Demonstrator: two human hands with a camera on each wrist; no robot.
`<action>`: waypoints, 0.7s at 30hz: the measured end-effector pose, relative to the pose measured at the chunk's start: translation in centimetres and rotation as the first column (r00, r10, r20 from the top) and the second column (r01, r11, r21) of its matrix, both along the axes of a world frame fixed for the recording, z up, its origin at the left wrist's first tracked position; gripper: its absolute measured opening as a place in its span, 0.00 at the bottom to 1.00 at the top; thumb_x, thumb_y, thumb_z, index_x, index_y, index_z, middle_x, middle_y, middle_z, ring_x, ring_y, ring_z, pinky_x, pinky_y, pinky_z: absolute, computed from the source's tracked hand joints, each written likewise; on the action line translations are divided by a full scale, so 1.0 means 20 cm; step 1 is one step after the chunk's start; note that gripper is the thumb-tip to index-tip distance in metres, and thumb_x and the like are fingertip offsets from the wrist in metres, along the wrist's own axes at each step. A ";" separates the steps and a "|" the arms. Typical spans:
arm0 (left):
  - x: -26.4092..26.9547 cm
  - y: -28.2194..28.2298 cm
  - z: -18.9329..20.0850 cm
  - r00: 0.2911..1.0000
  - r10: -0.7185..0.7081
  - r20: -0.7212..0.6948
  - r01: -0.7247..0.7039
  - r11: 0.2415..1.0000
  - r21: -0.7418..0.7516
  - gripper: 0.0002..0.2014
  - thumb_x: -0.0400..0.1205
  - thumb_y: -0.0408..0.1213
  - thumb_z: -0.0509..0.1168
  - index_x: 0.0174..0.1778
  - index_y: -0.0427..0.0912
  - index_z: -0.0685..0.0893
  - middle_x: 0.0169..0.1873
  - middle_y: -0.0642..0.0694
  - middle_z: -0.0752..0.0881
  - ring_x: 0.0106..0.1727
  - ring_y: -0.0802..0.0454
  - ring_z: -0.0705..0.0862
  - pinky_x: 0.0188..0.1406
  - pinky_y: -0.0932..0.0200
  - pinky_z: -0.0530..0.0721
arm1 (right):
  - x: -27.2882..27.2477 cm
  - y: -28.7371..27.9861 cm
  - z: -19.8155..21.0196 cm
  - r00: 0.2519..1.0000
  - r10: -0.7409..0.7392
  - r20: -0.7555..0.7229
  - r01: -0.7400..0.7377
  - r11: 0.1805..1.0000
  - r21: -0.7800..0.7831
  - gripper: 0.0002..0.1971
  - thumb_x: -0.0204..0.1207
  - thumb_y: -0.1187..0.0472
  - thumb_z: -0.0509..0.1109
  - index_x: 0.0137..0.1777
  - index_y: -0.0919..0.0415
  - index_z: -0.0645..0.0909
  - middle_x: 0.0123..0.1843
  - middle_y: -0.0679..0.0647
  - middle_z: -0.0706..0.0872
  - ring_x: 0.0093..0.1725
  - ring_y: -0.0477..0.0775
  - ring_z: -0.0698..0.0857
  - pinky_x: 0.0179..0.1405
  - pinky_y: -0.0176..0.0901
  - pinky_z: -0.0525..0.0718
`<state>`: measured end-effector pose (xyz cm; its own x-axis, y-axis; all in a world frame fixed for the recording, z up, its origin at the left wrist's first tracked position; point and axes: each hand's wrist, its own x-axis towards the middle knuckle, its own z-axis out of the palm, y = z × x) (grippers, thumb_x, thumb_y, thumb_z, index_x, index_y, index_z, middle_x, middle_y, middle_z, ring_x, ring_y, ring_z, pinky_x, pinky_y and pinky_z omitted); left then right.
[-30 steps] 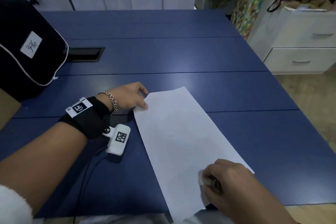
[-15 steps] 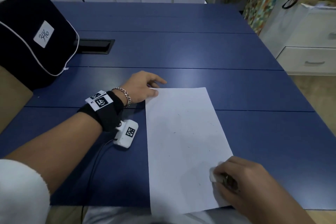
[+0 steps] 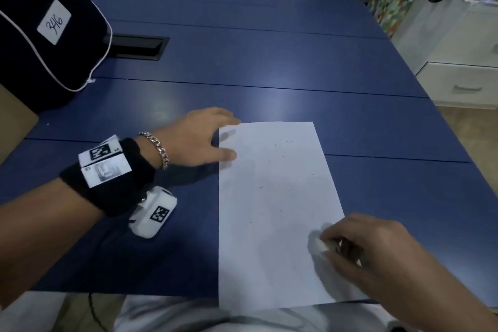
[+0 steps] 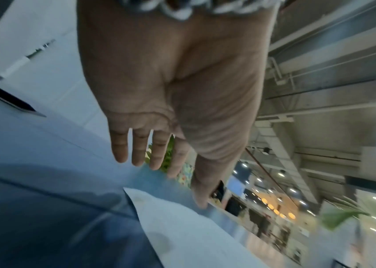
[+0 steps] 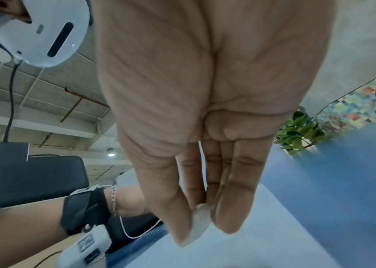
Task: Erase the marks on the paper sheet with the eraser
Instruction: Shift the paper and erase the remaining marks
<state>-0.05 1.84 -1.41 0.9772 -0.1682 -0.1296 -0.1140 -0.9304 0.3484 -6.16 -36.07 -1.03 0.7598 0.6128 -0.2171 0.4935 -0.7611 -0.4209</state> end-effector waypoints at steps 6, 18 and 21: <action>-0.10 -0.08 -0.08 0.950 -0.080 -0.302 0.110 0.991 0.083 0.79 0.64 0.75 0.81 0.94 0.46 0.33 0.93 0.53 0.33 0.93 0.51 0.33 0.94 0.43 0.43 | 0.36 0.27 0.21 0.992 0.063 0.113 -0.066 0.997 0.030 0.02 0.81 0.51 0.78 0.50 0.42 0.91 0.42 0.36 0.89 0.44 0.39 0.88 0.41 0.26 0.82; -0.11 -0.08 -0.17 0.930 0.015 -0.366 0.085 0.963 0.255 0.87 0.43 0.92 0.68 0.89 0.61 0.24 0.87 0.63 0.22 0.90 0.38 0.24 0.84 0.17 0.33 | 0.54 0.90 -0.04 0.912 0.360 0.194 -0.367 0.930 -0.004 0.06 0.75 0.63 0.71 0.39 0.59 0.87 0.32 0.50 0.86 0.30 0.51 0.78 0.38 0.50 0.83; -0.11 -0.08 -0.17 0.928 0.022 -0.372 0.079 0.964 0.255 0.87 0.43 0.91 0.68 0.89 0.62 0.24 0.87 0.64 0.22 0.90 0.38 0.24 0.83 0.17 0.32 | 0.52 0.90 -0.01 0.871 0.469 0.149 -0.462 0.883 -0.080 0.07 0.75 0.63 0.69 0.36 0.59 0.85 0.33 0.50 0.83 0.30 0.52 0.76 0.36 0.49 0.79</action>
<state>-2.31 0.19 -4.76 0.8464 -0.1058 -0.5219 -0.0521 -0.9918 0.1166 4.30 -18.12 -1.28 0.4148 0.8975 -0.1498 0.8525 -0.4409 -0.2808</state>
